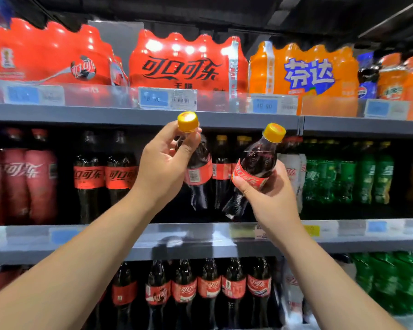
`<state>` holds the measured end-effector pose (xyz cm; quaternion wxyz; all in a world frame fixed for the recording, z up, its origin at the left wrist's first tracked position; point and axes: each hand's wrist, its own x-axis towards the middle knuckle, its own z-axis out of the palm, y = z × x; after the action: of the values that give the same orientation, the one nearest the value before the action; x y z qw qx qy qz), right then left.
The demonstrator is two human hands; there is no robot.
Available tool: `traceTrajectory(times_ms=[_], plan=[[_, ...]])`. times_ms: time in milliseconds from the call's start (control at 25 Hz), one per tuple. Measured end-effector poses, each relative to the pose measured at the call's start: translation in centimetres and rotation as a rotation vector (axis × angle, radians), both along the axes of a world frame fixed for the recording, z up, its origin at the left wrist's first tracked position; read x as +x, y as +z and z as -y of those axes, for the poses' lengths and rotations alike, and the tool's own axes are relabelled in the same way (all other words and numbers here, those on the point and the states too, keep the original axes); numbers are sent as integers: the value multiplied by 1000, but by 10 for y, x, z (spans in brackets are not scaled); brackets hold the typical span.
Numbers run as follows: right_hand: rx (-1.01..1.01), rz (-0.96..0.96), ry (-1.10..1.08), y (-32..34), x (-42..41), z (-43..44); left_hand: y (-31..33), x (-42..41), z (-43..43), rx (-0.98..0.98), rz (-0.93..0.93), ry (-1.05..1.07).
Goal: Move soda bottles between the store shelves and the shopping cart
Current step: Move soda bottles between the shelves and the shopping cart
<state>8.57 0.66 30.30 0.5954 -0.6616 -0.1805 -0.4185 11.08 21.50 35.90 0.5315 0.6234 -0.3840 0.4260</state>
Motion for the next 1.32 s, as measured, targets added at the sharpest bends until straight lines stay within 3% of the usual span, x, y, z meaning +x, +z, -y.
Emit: traceTrajectory(times_ms=[520, 880, 1080, 1320], plan=[[-211, -159, -30, -10, 36, -2, -18, 49, 10, 58, -166, -57], [-300, -369, -99, 9, 59, 0, -1, 79, 17, 76, -502, 74], [-260, -430, -72, 3, 74, 1, -4, 93, 8, 57, -525, 97], [-302, -426, -87, 2, 79, 4, -5, 90, 14, 165, -490, 92]])
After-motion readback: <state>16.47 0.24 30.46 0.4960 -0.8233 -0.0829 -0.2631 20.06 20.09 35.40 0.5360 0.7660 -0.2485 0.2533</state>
